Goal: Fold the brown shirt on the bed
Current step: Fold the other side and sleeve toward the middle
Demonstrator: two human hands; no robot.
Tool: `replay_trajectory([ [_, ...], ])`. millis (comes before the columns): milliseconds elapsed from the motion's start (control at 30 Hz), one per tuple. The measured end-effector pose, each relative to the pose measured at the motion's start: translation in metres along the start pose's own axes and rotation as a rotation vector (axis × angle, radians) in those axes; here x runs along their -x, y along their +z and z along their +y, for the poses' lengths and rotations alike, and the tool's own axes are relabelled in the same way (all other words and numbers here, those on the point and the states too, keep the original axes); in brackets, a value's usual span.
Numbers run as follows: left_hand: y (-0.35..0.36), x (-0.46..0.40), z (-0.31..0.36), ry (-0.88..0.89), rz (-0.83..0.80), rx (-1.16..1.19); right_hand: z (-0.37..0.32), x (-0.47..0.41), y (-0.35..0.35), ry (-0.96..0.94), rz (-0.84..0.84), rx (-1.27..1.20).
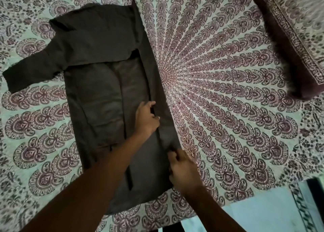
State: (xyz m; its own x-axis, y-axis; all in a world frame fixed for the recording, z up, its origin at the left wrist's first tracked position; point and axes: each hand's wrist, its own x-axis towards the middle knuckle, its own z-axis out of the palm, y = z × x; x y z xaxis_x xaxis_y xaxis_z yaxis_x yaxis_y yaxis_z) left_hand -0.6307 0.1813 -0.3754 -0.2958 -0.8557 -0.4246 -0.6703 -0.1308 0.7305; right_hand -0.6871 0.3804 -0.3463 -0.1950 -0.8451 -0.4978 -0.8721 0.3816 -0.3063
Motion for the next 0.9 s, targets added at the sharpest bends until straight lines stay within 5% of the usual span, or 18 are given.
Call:
replay_trajectory([
  [133, 0.001, 0.008, -0.01, 0.133, -0.011, -0.1, 0.001, 0.002, 0.013, -0.136, 0.004, -0.004],
  [367, 0.0, 0.011, -0.02, 0.222, -0.022, -0.298, 0.009, -0.009, 0.013, -0.075, 0.379, -0.071],
  [500, -0.011, 0.018, -0.016, 0.38, 0.015, -0.665, 0.017, -0.027, 0.009, -0.065, 0.262, 0.071],
  [667, -0.025, 0.016, -0.023, 0.418, -0.272, -0.936, 0.032, -0.002, 0.025, -0.143, 0.137, 0.149],
  [900, -0.024, 0.026, -0.035, 0.399, -0.313, -1.034, 0.044, 0.0, 0.023, -0.227, 0.268, 0.124],
])
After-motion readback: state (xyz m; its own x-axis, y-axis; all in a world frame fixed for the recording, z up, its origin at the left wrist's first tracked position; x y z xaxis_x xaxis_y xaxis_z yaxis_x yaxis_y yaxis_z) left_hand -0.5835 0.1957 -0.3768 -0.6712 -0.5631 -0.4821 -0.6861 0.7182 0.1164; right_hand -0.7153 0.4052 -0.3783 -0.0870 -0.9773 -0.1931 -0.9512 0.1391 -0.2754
